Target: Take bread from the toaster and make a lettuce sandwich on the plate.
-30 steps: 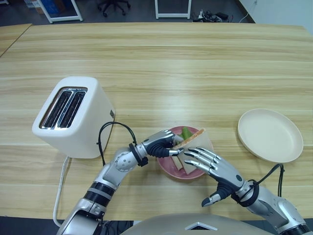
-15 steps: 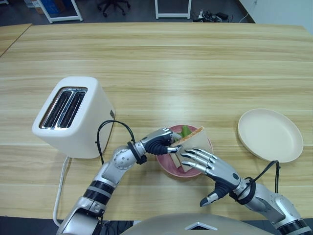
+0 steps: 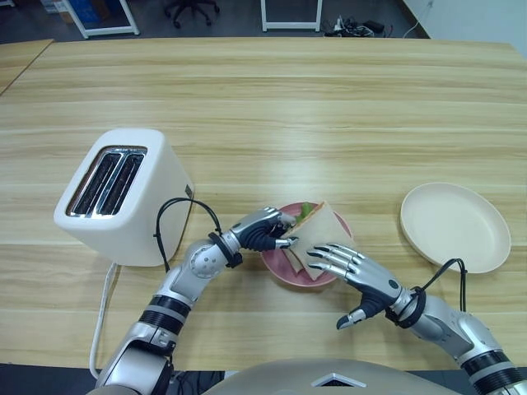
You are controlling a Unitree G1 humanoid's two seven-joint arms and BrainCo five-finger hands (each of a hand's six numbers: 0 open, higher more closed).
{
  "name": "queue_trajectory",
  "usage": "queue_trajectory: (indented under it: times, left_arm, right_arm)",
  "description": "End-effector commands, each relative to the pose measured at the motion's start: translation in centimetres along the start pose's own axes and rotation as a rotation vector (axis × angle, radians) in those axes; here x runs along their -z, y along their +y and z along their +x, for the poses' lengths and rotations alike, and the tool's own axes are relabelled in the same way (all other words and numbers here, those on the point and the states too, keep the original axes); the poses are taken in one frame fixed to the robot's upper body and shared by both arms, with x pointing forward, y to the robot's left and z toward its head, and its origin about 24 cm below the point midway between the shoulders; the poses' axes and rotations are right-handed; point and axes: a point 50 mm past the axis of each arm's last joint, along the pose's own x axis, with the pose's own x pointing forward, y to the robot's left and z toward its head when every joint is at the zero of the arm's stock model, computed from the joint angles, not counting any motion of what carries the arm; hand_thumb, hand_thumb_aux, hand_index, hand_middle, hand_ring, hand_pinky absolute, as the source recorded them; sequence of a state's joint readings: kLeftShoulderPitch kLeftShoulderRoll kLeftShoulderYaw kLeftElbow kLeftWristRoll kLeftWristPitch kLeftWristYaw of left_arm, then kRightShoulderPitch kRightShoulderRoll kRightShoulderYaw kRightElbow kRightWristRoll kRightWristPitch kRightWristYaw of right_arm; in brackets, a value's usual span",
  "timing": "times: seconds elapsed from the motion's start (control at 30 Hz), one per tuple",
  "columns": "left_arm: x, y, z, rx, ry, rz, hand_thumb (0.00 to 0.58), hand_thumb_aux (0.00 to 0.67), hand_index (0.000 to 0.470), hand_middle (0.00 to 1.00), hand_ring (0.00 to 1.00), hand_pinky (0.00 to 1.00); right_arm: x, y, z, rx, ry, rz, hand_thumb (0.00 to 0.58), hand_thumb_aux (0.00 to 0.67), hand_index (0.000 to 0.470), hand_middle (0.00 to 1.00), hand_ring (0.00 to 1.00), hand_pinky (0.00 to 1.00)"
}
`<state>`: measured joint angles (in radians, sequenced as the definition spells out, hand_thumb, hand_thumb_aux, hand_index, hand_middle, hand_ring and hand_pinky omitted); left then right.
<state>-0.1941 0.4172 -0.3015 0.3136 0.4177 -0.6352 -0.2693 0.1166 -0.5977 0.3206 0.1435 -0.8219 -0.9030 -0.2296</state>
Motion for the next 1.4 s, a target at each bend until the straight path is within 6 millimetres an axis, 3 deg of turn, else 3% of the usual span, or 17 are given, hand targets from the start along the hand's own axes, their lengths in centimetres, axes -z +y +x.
queue_trajectory:
  times: [0.03, 0.43, 0.7, 0.77, 0.83, 0.87, 0.9, 0.93, 0.97, 1.0, 1.1, 1.2, 1.3, 1.4]
  left_arm:
    - [0.2, 0.7, 0.0, -0.029, 0.014, 0.070, 0.000, 0.000, 0.000, 0.00, 0.00, 0.00]
    - [-1.1, 3.4, -1.2, -0.279, 0.001, 0.244, 0.000, 0.000, 0.000, 0.00, 0.00, 0.00]
    - [-3.4, 2.6, -3.1, -0.317, -0.060, 0.251, 0.000, 0.000, 0.000, 0.00, 0.00, 0.00]
    - [-3.7, 2.1, -4.1, -0.316, -0.115, 0.135, 0.000, 0.000, 0.000, 0.00, 0.00, 0.00]
    - [-3.6, 1.2, -5.9, -0.289, -0.155, 0.017, 0.000, 0.000, 0.000, 0.00, 0.00, 0.00]
    - [-3.6, 0.8, -6.8, -0.277, -0.164, -0.024, 0.000, 0.000, 0.000, 0.00, 0.00, 0.00]
    - [-3.5, 0.4, -7.7, -0.265, -0.173, -0.056, 0.258, 0.171, 0.120, 0.00, 0.00, 0.00]
    - [-3.6, 0.0, -8.4, -0.255, -0.180, -0.085, 0.580, 0.670, 0.470, 0.27, 0.27, 0.27]
    - [-3.6, -0.6, -9.3, -0.224, -0.179, -0.107, 0.580, 0.670, 0.470, 0.83, 0.83, 0.83]
    - [-3.6, -1.2, -10.1, -0.186, -0.170, -0.122, 0.580, 0.670, 0.470, 1.00, 1.00, 1.00]
    - [-3.4, -3.4, -12.1, -0.072, -0.100, -0.183, 0.580, 0.670, 0.470, 1.00, 1.00, 1.00]
    - [-3.7, -5.5, -13.2, 0.020, -0.045, -0.257, 0.580, 0.670, 0.470, 1.00, 1.00, 1.00]
    - [-3.7, -6.8, -13.3, 0.082, -0.002, -0.296, 0.580, 0.670, 0.470, 1.00, 1.00, 1.00]
    - [-3.6, -7.2, -12.4, 0.089, 0.023, -0.303, 0.580, 0.670, 0.470, 1.00, 1.00, 1.00]
  right_arm:
    - [0.9, 0.7, 0.2, -0.050, 0.030, -0.003, 0.000, 0.000, 0.000, 0.00, 0.00, 0.00]
    - [0.6, 0.7, 2.0, -0.041, -0.030, -0.022, 0.000, 0.000, 0.000, 0.00, 0.00, 0.00]
    - [0.9, 1.4, 3.4, -0.026, -0.009, 0.001, 0.000, 0.000, 0.000, 0.00, 0.00, 0.00]
    - [0.6, 1.0, 4.1, 0.081, -0.009, 0.042, 0.000, 0.000, 0.000, 0.00, 0.00, 0.00]
    - [-0.3, -0.7, 5.0, 0.304, -0.056, 0.087, 0.000, 0.000, 0.000, 0.00, 0.00, 0.00]
    - [-0.8, -1.8, 5.2, 0.433, -0.081, 0.121, 0.000, 0.000, 0.000, 0.13, 0.13, 0.13]
    - [-1.2, -2.9, 5.1, 0.532, -0.105, 0.138, 0.547, 0.510, 0.358, 0.82, 0.82, 0.82]
    - [-1.5, -3.7, 4.9, 0.604, -0.120, 0.152, 0.580, 0.670, 0.470, 1.00, 1.00, 1.00]
    - [-1.7, -4.5, 4.5, 0.664, -0.121, 0.156, 0.580, 0.670, 0.470, 1.00, 1.00, 1.00]
    - [-1.7, -5.1, 3.9, 0.703, -0.112, 0.147, 0.580, 0.670, 0.470, 1.00, 1.00, 1.00]
    - [-1.9, -5.4, 1.8, 0.697, -0.072, 0.157, 0.580, 0.670, 0.470, 1.00, 1.00, 1.00]
    - [-3.0, -3.7, -0.7, 0.485, -0.062, 0.213, 0.580, 0.670, 0.470, 1.00, 1.00, 1.00]
    - [-3.2, -2.4, -2.9, 0.306, -0.009, 0.235, 0.580, 0.670, 0.470, 1.00, 1.00, 1.00]
    - [-2.9, -1.8, -3.6, 0.229, 0.038, 0.207, 0.580, 0.670, 0.470, 1.00, 1.00, 1.00]
